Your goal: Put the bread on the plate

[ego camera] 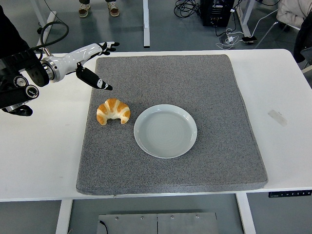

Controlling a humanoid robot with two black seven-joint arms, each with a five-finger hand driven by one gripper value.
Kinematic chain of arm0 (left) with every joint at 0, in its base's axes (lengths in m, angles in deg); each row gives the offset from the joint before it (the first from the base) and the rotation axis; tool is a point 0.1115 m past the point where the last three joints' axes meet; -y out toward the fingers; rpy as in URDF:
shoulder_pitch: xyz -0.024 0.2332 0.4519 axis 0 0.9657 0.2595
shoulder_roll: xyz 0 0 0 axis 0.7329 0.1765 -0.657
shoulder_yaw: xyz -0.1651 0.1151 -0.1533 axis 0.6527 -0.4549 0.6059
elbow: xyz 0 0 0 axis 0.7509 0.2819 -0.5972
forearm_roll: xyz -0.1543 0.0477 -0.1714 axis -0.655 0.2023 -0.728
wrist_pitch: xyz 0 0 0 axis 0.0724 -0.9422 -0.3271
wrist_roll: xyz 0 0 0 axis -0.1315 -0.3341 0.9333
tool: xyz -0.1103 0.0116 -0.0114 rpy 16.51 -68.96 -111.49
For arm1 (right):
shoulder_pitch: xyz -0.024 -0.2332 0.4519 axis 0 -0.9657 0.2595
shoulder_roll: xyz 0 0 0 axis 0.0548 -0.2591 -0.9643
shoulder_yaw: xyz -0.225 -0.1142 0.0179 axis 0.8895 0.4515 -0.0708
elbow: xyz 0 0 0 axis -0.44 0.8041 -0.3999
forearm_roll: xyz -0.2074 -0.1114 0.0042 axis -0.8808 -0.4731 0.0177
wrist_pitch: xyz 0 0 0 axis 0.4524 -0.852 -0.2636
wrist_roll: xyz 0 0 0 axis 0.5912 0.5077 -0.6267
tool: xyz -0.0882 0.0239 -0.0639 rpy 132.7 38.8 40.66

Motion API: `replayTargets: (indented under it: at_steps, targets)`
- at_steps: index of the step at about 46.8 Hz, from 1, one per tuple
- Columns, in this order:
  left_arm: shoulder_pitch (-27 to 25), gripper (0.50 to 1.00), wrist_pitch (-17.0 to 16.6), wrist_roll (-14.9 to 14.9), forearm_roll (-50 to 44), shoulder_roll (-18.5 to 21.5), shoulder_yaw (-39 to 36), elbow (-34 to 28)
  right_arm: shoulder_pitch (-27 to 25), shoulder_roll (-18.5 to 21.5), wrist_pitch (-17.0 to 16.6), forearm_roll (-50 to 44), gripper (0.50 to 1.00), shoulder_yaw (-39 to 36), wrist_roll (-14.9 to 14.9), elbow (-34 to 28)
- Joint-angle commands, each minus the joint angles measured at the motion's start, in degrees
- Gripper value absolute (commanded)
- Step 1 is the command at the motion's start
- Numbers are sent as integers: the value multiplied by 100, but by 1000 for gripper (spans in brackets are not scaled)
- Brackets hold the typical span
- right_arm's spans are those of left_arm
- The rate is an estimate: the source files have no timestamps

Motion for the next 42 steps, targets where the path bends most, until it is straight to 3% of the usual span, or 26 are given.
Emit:
replayTargets:
  at_steps: [1,13,33,42]
  targets:
    - [40,980,-73,48,246,-31,-103,1,1,0,-1,0,1000,0,1,0]
    - [146,980,-759,30,528,-127,-490,-130,1,0,-1,0,1000,0,1,0]
    - [260,978,-829,30,915,-224,-833,-359,1,0,-1,0,1000,0,1,0]
    - [401,978,-1435,30,1144,-250,-1017,-359,1,0,-1,0,1000,0,1,0]
